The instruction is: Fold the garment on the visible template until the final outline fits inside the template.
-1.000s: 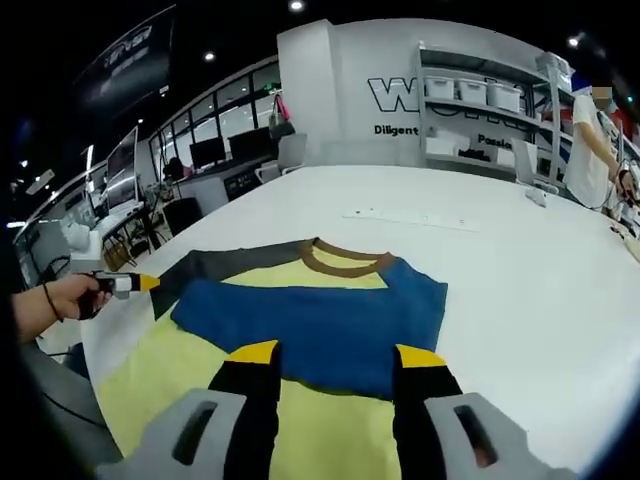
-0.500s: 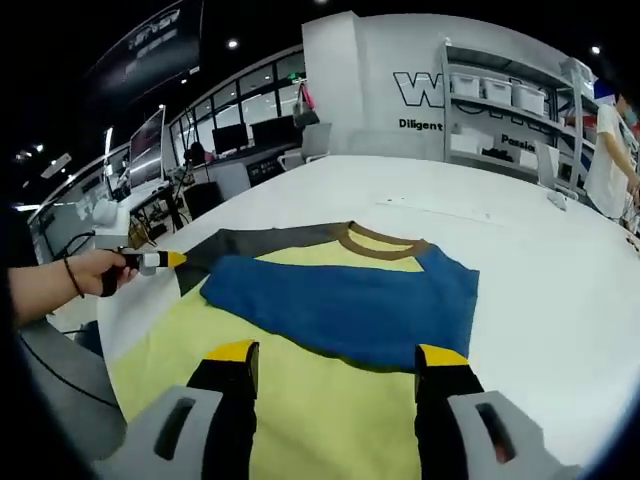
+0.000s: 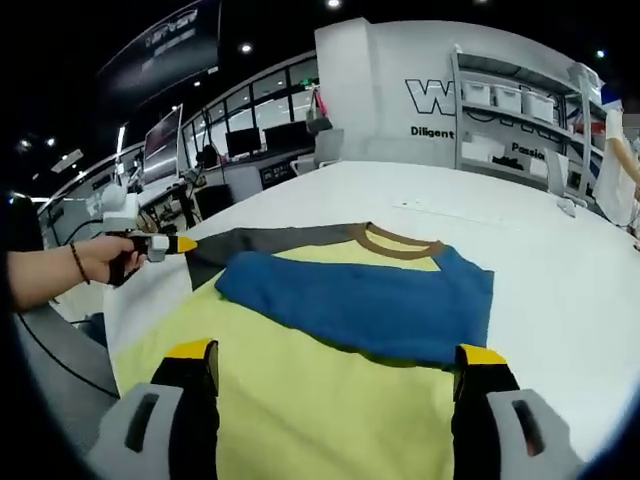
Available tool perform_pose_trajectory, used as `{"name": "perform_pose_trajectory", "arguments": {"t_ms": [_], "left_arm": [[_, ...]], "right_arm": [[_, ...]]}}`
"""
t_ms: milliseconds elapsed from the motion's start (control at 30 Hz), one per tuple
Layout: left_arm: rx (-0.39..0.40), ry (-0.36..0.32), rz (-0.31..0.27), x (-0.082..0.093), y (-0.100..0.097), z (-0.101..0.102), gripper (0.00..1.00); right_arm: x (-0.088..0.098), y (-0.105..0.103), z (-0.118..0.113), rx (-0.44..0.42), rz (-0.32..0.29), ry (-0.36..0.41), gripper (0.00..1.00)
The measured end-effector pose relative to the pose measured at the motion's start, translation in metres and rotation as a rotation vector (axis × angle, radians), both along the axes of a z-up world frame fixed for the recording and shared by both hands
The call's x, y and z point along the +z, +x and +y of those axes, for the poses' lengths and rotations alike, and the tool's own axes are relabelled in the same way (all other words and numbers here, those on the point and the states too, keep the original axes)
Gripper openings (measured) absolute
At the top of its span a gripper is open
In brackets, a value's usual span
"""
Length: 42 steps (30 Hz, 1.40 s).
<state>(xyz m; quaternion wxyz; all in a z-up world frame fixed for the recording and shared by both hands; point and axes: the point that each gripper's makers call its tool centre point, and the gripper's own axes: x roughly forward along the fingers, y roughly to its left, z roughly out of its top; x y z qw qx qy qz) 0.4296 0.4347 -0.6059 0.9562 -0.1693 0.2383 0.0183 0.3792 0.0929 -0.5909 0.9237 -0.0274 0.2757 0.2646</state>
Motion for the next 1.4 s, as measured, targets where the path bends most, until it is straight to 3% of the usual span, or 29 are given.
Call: {"name": "perform_pose_trajectory", "arguments": {"t_ms": [267,367,633,1067,1200,1267,1400], "left_arm": [[0.002,-0.040,-0.093,0.024,0.004,0.000,0.00],[-0.007,0.016,-0.115,0.031,0.004,0.001,0.00],[-0.029,-0.002,-0.214,0.058,0.010,-0.006,0.00],[-0.089,0.021,-0.262,0.091,0.015,-0.033,0.00],[-0.148,0.086,-0.257,0.095,0.016,-0.046,0.00],[-0.188,0.182,-0.249,0.097,0.017,-0.051,0.00],[-0.236,0.187,-0.265,0.107,0.019,-0.069,0.00]], "right_arm": [[-0.001,0.002,-0.007,-0.029,-0.005,-0.012,0.97],[-0.002,0.001,-0.007,-0.028,0.002,-0.011,0.97],[-0.005,0.000,-0.008,-0.029,0.009,-0.022,0.99],[-0.002,0.003,-0.007,-0.026,-0.006,-0.015,0.99],[-0.002,0.003,-0.007,-0.008,-0.015,-0.045,0.99],[0.000,0.004,-0.006,-0.009,-0.020,-0.040,0.99],[0.000,0.002,-0.003,0.025,-0.044,-0.104,0.99]]}}
